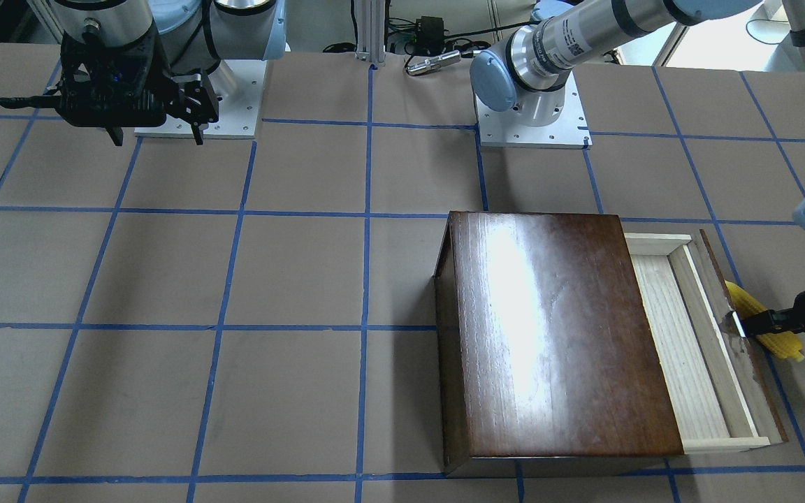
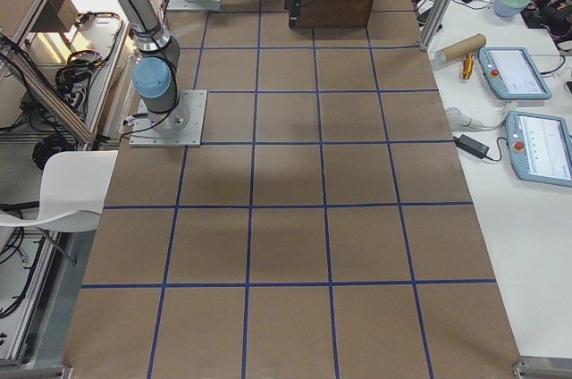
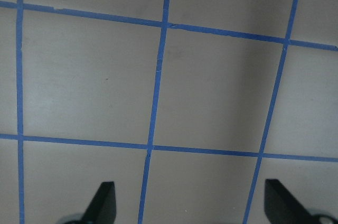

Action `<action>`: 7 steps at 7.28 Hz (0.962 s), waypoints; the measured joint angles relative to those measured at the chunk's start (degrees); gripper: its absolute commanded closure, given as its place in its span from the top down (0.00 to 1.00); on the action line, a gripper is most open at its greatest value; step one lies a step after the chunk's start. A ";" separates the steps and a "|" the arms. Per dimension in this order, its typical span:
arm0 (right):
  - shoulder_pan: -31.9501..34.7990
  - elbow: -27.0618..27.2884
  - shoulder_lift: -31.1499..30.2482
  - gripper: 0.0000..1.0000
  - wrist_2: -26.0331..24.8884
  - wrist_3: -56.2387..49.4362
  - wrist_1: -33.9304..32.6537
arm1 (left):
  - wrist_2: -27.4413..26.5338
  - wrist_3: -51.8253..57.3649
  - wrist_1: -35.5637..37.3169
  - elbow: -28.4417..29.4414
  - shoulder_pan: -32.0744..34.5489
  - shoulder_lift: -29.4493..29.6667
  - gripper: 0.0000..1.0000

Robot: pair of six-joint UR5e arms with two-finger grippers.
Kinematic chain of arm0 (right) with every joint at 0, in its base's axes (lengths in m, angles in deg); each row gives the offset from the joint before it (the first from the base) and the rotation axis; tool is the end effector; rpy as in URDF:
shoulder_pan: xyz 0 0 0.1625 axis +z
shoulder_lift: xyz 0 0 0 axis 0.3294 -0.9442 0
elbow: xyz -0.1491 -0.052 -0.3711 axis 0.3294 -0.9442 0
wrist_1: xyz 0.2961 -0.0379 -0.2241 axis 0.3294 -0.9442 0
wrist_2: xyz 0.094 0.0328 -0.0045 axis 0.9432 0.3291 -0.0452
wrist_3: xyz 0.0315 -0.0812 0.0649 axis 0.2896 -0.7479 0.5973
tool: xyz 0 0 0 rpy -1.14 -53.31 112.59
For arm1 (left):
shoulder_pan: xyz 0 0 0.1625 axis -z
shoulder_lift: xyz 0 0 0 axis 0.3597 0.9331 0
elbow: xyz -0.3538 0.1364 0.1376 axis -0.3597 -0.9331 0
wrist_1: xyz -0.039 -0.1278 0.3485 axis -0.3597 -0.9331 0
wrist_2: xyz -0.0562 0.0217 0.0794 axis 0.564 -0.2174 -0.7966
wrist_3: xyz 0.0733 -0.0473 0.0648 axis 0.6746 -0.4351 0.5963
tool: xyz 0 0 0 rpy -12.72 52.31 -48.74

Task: Open drawer and put corn inside
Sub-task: 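Lower the left gripper and grasp the yellow corn cob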

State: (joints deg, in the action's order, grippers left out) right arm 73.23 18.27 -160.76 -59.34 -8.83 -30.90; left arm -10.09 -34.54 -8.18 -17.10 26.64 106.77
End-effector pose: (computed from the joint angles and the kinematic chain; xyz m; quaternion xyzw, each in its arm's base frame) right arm 0.1394 -0.4078 0.4653 0.0646 -0.9959 -0.0360 0.0522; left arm 0.3163 -0.5440 0.1670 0.0306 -0.9986 -0.0362 0.0229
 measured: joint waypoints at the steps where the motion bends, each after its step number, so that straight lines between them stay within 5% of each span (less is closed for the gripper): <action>1: 0.00 0.00 -0.01 1.00 0.00 -0.02 0.00 | -0.01 0.01 0.04 0.03 0.01 0.18 0.94; 3: 0.00 0.00 0.00 1.00 0.02 -0.06 0.00 | -0.01 0.04 0.13 0.32 0.08 0.27 0.14; 4: 0.00 0.00 0.00 1.00 0.04 -0.03 0.00 | -0.01 0.02 0.15 0.38 0.11 0.27 0.00; 7: 0.00 0.00 0.02 1.00 0.02 0.00 0.00 | 0.01 -0.22 0.22 0.10 0.25 -0.04 0.00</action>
State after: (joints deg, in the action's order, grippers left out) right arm 73.23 18.27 -160.74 -59.33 -8.84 -30.90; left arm -10.08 -34.76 -7.96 -17.00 26.89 106.73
